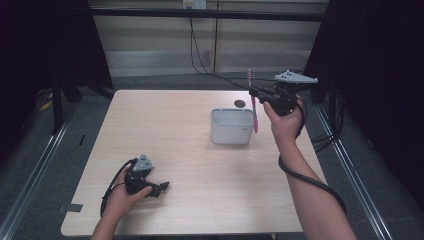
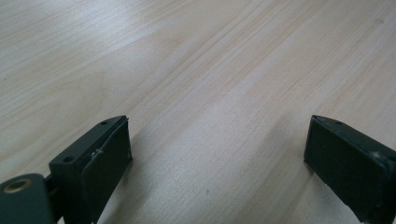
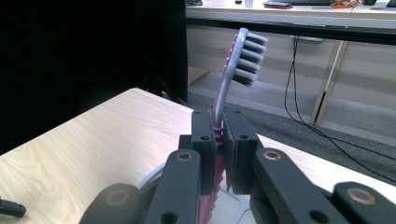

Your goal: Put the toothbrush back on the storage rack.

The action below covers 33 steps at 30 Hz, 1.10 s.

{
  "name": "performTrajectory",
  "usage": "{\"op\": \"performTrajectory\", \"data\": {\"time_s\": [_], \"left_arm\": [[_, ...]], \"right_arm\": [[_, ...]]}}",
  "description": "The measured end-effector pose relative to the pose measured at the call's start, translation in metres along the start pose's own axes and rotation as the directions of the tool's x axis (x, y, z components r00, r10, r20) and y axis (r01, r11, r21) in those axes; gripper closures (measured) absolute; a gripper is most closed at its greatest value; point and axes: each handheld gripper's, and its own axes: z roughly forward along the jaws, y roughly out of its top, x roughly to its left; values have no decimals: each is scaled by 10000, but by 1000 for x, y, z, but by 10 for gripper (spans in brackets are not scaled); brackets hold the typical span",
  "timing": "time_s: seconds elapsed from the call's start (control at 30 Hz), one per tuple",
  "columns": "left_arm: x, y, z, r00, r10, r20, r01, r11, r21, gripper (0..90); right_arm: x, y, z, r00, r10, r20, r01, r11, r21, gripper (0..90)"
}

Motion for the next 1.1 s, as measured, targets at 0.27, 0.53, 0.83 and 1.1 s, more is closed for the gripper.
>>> {"op": "performTrajectory", "data": {"time_s": [0.27, 0.53, 0.83, 1.1], "left_arm": [[0, 0, 0, 10000, -59, 31, 59, 10000, -18, 69], [0, 0, 0, 10000, -60, 25, 60, 10000, -14, 69], [0, 0, 0, 10000, -6, 2, 6, 10000, -5, 69], [0, 0, 0, 10000, 2, 3, -2, 10000, 0, 69]], "right_arm": [[-5, 0, 2, 9999, 62, 150, -59, 9998, -164, 839], [-7, 2, 5, 9994, 70, 327, -62, 9997, -235, 838], [-11, 2, 10, 9991, 82, 406, -70, 9995, -304, 838], [-14, 2, 15, 9987, 49, 498, -33, 9995, -315, 838]]}}
